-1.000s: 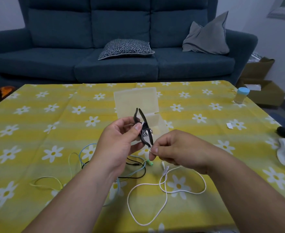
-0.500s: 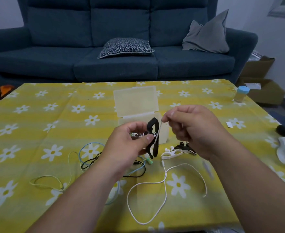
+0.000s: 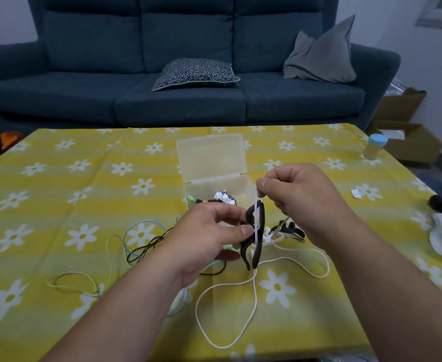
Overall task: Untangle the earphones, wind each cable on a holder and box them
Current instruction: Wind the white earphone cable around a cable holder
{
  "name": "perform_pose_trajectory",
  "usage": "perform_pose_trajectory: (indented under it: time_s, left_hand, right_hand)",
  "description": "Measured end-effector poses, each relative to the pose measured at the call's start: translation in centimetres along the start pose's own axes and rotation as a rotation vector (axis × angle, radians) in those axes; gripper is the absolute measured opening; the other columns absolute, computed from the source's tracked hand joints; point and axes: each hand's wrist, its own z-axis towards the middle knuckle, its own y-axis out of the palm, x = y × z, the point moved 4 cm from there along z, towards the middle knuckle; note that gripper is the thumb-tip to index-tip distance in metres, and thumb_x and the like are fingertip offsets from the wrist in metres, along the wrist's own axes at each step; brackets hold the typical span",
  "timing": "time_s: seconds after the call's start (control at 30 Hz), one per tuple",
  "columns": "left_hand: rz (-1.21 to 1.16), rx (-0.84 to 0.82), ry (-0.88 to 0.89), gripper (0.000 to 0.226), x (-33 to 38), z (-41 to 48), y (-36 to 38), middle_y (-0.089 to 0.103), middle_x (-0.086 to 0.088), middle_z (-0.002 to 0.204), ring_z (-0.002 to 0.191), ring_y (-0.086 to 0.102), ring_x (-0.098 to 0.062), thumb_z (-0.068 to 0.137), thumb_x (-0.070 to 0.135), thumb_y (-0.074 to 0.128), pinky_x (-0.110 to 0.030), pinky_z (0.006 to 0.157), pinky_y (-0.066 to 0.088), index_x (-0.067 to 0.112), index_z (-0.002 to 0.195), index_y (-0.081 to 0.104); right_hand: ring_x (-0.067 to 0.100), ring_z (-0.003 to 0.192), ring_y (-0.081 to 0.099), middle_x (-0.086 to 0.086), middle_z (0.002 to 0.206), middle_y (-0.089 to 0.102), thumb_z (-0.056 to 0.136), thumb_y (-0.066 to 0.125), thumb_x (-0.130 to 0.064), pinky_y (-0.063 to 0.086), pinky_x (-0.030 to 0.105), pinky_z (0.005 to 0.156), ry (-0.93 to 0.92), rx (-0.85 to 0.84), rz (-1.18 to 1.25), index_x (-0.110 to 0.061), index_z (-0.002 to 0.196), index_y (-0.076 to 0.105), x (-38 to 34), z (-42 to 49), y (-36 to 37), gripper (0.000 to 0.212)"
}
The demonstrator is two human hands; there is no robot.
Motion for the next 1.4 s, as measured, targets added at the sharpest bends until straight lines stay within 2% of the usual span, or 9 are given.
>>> perform_pose_trajectory:
  time_s: [0.2, 0.43, 0.57, 0.63, 0.77, 0.83, 1.0, 1.13, 1.4]
  left_hand:
    - [-0.164, -0.052, -0.075, 0.014, 0.0, -0.2, 0.2, 0.071, -0.005, 0.089, 0.073, 0.065, -0.014, 0.089, 0.008, 0.067, -0.027, 0.057, 0.053, 0.012, 0.1, 0.074]
    - [-0.201, -0.113, -0.043, 0.015, 0.3, -0.4, 0.1, 0.068, -0.008, 0.092, 0.081, 0.062, -0.02, 0.089, 0.008, 0.065, -0.027, 0.057, 0.053, 0.014, 0.099, 0.074]
    - [-0.145, -0.086, -0.066, 0.013, 0.1, -0.3, 0.0, 0.068, -0.005, 0.088, 0.079, 0.061, -0.018, 0.087, 0.007, 0.068, -0.028, 0.057, 0.054, 0.016, 0.09, 0.076]
    - [-0.15, -0.079, -0.087, 0.013, 0.0, -0.3, 0.0, 0.068, -0.003, 0.083, 0.076, 0.061, -0.017, 0.087, 0.007, 0.069, -0.028, 0.056, 0.054, 0.017, 0.084, 0.077]
    - [-0.175, -0.1, -0.047, 0.013, 0.2, -0.4, 0.2, 0.065, -0.003, 0.08, 0.073, 0.062, -0.015, 0.087, 0.007, 0.068, -0.027, 0.055, 0.053, 0.013, 0.095, 0.075]
    - [-0.194, -0.087, 0.0, 0.015, 0.4, -0.4, 0.2, 0.065, -0.005, 0.083, 0.075, 0.062, -0.016, 0.088, 0.006, 0.066, -0.026, 0.057, 0.053, 0.015, 0.095, 0.075]
    - [-0.306, 0.074, 0.172, 0.019, 1.2, -0.3, -0.3, 0.071, -0.007, 0.09, 0.076, 0.067, -0.018, 0.085, -0.001, 0.065, -0.031, 0.074, 0.059, 0.014, 0.092, 0.075]
    - [-0.29, 0.237, 0.213, 0.016, 1.3, 0.2, -2.0, 0.072, -0.004, 0.094, 0.078, 0.068, -0.018, 0.086, 0.005, 0.067, -0.034, 0.077, 0.057, 0.017, 0.094, 0.073]
    - [-0.266, 0.309, 0.119, 0.012, 0.7, 0.6, -3.0, 0.072, 0.007, 0.077, 0.066, 0.065, -0.009, 0.09, 0.008, 0.064, -0.028, 0.066, 0.049, 0.018, 0.092, 0.069]
  right_hand:
    - [0.008, 0.043, 0.032, -0.012, 0.046, 0.038, 0.092, 0.067, -0.026, 0.027, 0.026, 0.054, 0.032, 0.064, 0.053, -0.015, 0.067, 0.066, 0.5, 0.4, -0.1, 0.027]
    - [0.002, 0.038, 0.038, -0.018, 0.04, 0.043, 0.094, 0.065, -0.025, 0.028, 0.024, 0.051, 0.067, 0.036, 0.052, -0.016, 0.068, 0.063, 0.7, 0.4, 0.2, 0.028]
    - [0.015, 0.045, 0.026, -0.012, 0.044, 0.037, 0.093, 0.066, -0.026, 0.023, 0.024, 0.047, 0.048, 0.034, 0.064, -0.017, 0.069, 0.066, 0.5, 0.2, 0.4, 0.026]
    - [0.01, 0.042, 0.027, -0.014, 0.042, 0.037, 0.094, 0.064, -0.023, 0.024, 0.02, 0.042, -0.001, 0.043, 0.053, -0.014, 0.071, 0.066, 0.1, 0.2, 0.2, 0.024]
    - [0.004, 0.039, 0.028, -0.015, 0.043, 0.037, 0.093, 0.065, -0.024, 0.024, 0.017, 0.039, 0.045, 0.054, 0.025, -0.015, 0.069, 0.064, 0.7, 0.3, 0.3, 0.026]
    - [0.011, 0.043, 0.025, -0.003, 0.05, 0.035, 0.092, 0.067, -0.025, 0.021, 0.021, 0.04, 0.107, 0.053, 0.009, -0.014, 0.067, 0.064, 1.5, 0.4, 0.3, 0.028]
    - [0.016, 0.051, 0.027, 0.003, 0.058, 0.039, 0.086, 0.072, -0.027, 0.02, 0.025, 0.047, 0.232, -0.184, -0.107, -0.002, 0.073, 0.065, 3.1, 0.0, 2.1, 0.029]
    - [0.012, 0.048, 0.032, -0.004, 0.054, 0.044, 0.096, 0.057, -0.019, 0.025, 0.025, 0.048, 0.241, -0.405, -0.136, -0.009, 0.074, 0.069, 3.0, -0.8, 3.4, 0.027]
    - [0.01, 0.047, 0.03, -0.002, 0.055, 0.043, 0.104, 0.047, -0.019, 0.023, 0.023, 0.047, 0.22, -0.585, 0.013, -0.012, 0.076, 0.065, 1.4, -1.7, 3.4, 0.034]
